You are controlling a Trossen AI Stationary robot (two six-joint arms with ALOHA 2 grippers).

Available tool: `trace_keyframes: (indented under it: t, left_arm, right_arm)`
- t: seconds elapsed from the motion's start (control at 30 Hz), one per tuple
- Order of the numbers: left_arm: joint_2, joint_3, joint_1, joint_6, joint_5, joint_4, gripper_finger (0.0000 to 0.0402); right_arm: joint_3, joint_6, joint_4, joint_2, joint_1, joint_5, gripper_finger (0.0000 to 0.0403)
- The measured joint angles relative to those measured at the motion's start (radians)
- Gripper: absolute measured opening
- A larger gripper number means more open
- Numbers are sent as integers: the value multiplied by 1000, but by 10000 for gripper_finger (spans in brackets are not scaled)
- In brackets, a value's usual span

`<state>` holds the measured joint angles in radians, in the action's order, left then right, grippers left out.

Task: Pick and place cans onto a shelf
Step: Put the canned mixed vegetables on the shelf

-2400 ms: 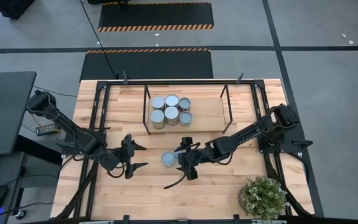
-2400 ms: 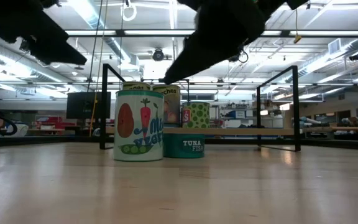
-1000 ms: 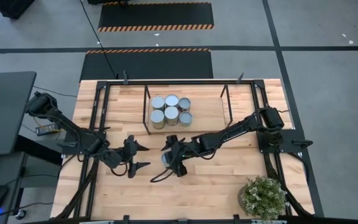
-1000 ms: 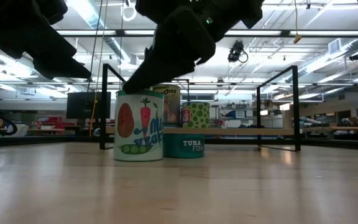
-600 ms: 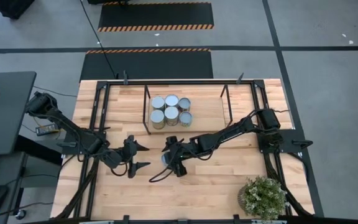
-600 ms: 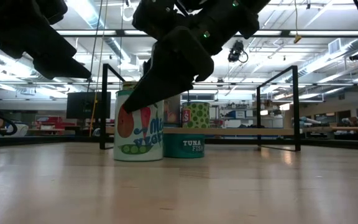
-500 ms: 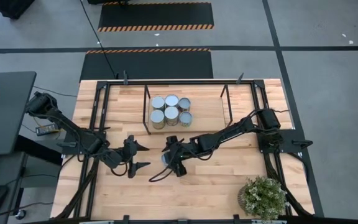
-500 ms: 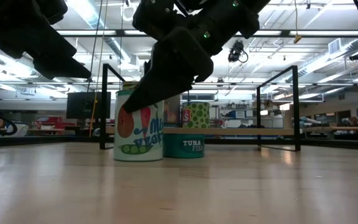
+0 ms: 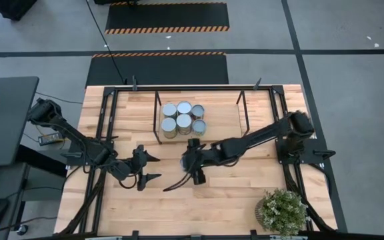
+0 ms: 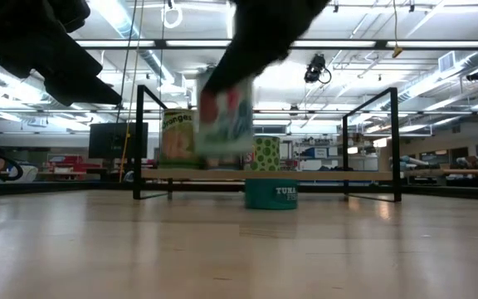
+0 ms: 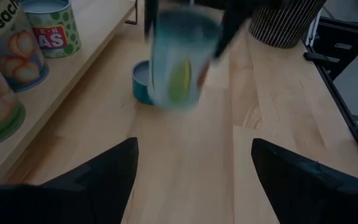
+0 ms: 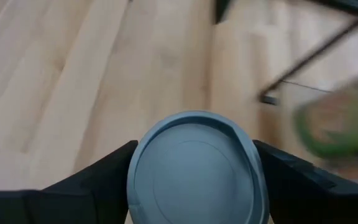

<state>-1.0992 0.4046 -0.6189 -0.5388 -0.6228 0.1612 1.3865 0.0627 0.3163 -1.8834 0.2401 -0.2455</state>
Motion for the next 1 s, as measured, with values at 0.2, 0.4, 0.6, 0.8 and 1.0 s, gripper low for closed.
trace_keyframes:
  t: [0.2, 0.4, 0.6, 0.8, 1.0]
  left_arm:
    - [0, 0, 0, -1, 0, 0, 318]
    - [0, 0, 0, 0, 0, -1, 318]
    - [0, 0, 1, 0, -1, -1, 318]
    - [0, 0, 1, 0, -1, 0, 318]
    - [0, 0, 1, 0, -1, 0, 318]
  right_arm:
    - [0, -92, 181, 179, 25, -157, 298]
    - [-156, -206, 202, 346, 32, -283, 299]
    - [-423, -264, 25, 479, -19, -360, 299]
    - [-597, -253, -128, 536, -142, -342, 299]
    - [-607, -245, -183, 500, -283, -200, 300]
